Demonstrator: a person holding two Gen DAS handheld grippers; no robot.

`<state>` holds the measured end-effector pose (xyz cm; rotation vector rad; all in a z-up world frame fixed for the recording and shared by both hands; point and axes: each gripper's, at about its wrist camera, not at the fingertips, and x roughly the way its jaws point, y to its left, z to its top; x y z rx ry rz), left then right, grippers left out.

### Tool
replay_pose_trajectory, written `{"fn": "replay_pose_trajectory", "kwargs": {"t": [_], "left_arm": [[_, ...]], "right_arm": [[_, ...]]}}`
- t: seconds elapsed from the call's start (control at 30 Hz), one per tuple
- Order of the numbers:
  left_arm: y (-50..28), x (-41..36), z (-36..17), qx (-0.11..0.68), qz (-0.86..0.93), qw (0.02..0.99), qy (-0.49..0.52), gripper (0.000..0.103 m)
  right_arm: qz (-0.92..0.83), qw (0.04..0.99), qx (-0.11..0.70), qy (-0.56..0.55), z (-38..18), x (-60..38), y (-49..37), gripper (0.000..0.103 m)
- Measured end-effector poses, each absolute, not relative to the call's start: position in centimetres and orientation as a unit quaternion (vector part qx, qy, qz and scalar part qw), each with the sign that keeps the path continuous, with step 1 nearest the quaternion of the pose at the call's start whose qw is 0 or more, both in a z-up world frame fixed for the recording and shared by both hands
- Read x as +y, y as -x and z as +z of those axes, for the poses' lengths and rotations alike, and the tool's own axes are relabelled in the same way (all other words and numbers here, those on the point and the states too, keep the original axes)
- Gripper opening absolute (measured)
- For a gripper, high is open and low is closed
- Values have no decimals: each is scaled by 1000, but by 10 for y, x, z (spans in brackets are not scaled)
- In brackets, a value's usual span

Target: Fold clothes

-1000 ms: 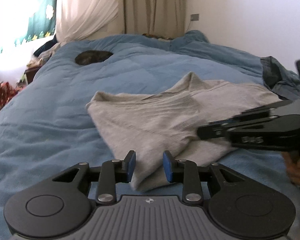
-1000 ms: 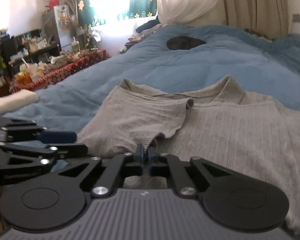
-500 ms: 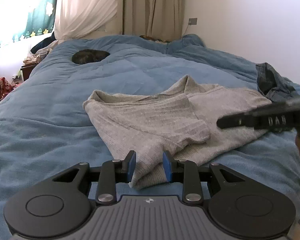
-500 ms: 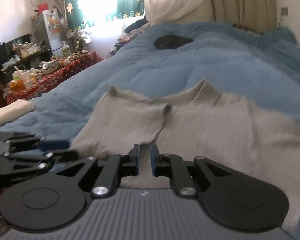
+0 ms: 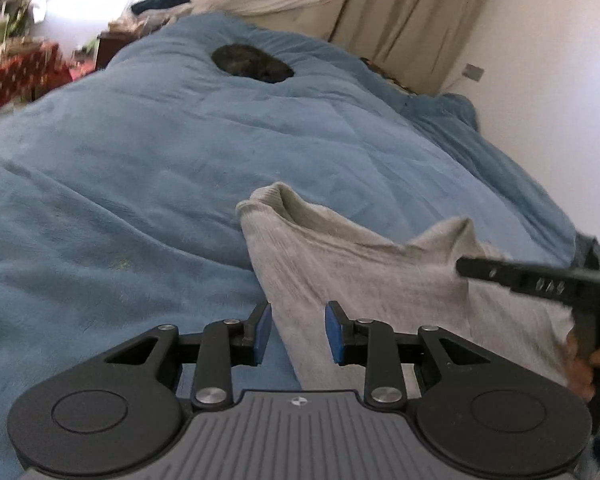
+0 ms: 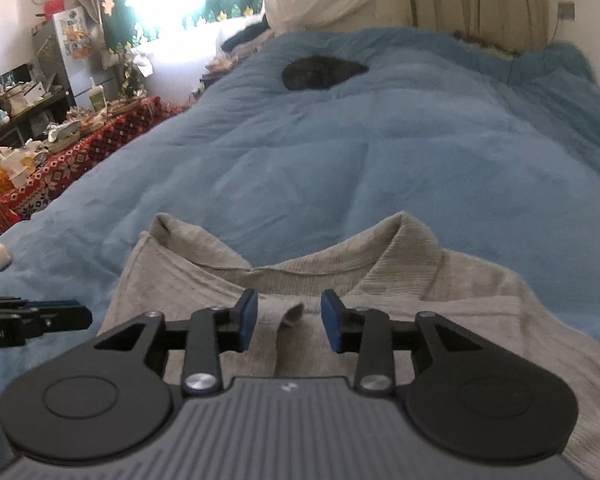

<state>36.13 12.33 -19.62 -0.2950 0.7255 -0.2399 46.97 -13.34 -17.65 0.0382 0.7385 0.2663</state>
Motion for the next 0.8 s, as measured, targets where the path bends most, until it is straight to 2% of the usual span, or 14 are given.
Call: {"fn": "replay_pose_trajectory", "kwargs": {"t": [0.07, 0.13, 0.17, 0.2, 0.47, 0.73, 0.8], "left_arm": [[-374, 126, -200, 360, -116, 912, 156, 29], [-381, 129, -203, 364, -115, 911, 156, 28], [-382, 128, -205, 365, -118, 910, 158, 28], [-383, 128, -207, 365, -121, 909, 160, 28], [-375, 118, -202, 352, -142, 913, 148, 27], [-365, 113, -201, 358, -146, 914, 123, 27], [-353, 113, -195, 351, -163, 913, 126, 27]], "right_arm": [[128, 917, 377, -23, -187, -131, -480, 39], [133, 914, 383, -30, -194, -130, -485, 33], [138, 913, 382, -30, -195, -130, -484, 15], [140, 914, 380, -25, -196, -129, -481, 6], [104, 934, 341, -19, -179, -144, -464, 5], [83, 930, 357, -17, -191, -147, -462, 5], [84, 930, 357, -20, -190, -146, -461, 13]]}}
